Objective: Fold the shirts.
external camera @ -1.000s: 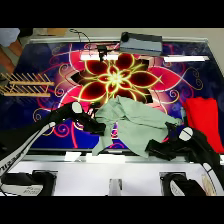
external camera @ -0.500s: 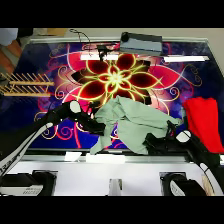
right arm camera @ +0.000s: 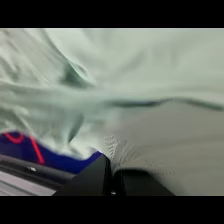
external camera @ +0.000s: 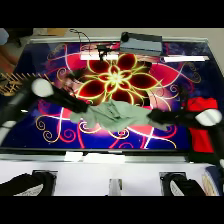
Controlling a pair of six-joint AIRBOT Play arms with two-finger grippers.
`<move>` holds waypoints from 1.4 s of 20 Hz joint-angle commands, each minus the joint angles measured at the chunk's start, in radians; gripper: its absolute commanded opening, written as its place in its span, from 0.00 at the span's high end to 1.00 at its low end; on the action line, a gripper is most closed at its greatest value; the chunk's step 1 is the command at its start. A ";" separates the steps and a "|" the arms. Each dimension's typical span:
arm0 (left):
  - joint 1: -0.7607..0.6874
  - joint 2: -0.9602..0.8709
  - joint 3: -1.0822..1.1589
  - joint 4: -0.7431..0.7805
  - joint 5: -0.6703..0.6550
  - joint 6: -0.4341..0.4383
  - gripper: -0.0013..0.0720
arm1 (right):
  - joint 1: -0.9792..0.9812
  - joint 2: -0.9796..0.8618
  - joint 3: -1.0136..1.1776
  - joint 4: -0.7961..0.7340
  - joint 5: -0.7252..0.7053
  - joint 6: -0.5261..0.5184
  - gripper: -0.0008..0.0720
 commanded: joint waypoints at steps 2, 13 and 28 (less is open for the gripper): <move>0.076 0.201 0.525 0.193 -0.002 -0.015 0.94 | 0.000 0.160 0.572 -0.156 -0.075 -0.046 0.95; 0.074 0.410 0.689 0.119 0.556 -0.034 0.94 | 0.000 0.185 0.949 -0.218 -0.097 0.074 0.95; 0.076 -0.075 0.241 0.272 0.218 -0.060 0.94 | 0.000 -0.345 0.483 -0.512 0.178 0.154 0.95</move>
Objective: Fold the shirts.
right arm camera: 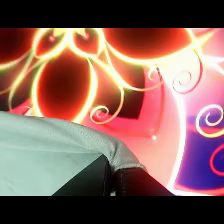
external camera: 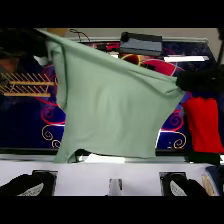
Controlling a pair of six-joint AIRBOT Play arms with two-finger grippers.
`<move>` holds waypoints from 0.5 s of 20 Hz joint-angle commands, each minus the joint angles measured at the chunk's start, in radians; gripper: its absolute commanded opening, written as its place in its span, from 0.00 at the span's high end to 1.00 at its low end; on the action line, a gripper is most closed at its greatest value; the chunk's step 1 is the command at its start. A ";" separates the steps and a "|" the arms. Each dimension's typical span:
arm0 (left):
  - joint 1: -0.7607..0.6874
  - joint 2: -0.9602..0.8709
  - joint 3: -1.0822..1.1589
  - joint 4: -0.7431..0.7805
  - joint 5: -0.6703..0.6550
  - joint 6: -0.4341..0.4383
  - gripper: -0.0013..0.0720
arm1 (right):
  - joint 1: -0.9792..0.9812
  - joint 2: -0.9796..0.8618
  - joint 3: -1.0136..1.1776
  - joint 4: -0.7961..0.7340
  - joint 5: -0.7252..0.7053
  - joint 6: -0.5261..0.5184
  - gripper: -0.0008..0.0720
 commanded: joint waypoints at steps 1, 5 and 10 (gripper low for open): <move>-0.001 -0.169 -0.152 -0.098 -0.041 -0.109 0.94 | 0.000 -0.167 -0.124 -0.021 -0.057 0.066 0.95; -0.008 -0.344 -0.196 -0.356 -0.060 -0.108 0.94 | 0.000 -0.264 -0.124 -0.021 -0.019 0.075 0.95; -0.003 -0.430 -0.193 -0.414 -0.129 -0.103 0.30 | 0.001 -0.267 -0.124 -0.022 -0.039 0.101 0.94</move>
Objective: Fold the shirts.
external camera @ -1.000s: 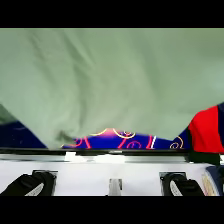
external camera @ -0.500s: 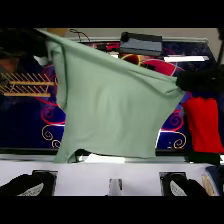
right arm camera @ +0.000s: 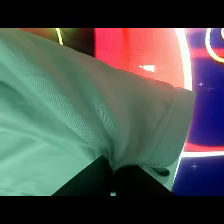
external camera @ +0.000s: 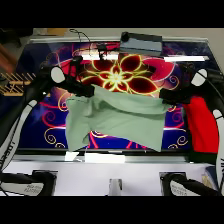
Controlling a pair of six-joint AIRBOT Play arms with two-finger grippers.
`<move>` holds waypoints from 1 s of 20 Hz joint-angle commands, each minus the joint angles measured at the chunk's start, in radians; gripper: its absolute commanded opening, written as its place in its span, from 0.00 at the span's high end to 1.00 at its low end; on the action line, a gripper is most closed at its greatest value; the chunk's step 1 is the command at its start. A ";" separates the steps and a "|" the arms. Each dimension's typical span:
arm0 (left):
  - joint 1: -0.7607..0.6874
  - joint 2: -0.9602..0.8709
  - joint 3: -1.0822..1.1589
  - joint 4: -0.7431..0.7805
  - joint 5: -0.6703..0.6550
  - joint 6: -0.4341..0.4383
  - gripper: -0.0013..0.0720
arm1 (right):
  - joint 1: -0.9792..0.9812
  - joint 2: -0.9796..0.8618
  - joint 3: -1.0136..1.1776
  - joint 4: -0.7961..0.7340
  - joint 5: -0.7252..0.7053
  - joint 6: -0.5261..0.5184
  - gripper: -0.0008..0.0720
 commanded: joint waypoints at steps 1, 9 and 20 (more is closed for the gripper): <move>0.024 -0.048 0.007 -0.037 -0.103 0.013 0.22 | 0.001 -0.016 -0.005 -0.008 0.004 0.013 0.82; 0.338 -0.036 -0.006 0.150 -0.362 0.002 0.22 | 0.000 0.043 -0.188 -0.126 0.190 -0.024 0.32; 0.430 -0.076 -0.265 -0.076 -0.172 0.125 0.39 | 0.000 0.226 -0.399 -0.112 0.241 -0.037 0.31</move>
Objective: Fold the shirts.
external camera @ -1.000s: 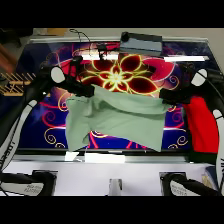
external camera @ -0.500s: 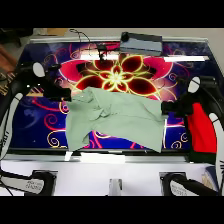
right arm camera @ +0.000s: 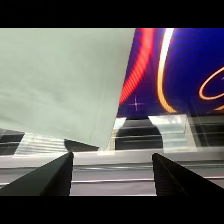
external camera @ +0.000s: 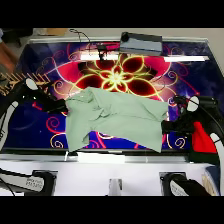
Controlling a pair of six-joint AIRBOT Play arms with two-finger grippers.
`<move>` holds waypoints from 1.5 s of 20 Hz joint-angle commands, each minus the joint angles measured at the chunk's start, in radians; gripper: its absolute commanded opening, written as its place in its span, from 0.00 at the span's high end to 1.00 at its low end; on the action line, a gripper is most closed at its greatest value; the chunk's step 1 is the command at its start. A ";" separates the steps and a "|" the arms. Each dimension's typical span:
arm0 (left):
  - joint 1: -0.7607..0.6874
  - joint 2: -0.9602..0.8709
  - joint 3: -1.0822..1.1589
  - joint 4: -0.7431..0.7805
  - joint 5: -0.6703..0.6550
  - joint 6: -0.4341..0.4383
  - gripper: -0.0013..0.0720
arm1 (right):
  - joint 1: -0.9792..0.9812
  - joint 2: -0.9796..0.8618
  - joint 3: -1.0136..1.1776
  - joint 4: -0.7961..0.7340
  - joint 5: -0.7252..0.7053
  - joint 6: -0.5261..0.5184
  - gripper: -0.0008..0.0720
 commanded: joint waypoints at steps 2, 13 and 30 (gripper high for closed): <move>-0.008 -0.036 -0.029 -0.042 0.022 0.026 0.39 | 0.000 0.024 -0.014 -0.030 0.041 0.019 0.31; -0.033 -0.061 -0.028 -0.044 0.040 0.071 0.94 | -0.412 0.023 -0.091 0.054 0.045 -0.053 0.28; -0.033 0.041 -0.028 -0.064 -0.037 0.088 0.94 | -0.494 0.023 -0.520 0.483 -0.327 -0.143 0.28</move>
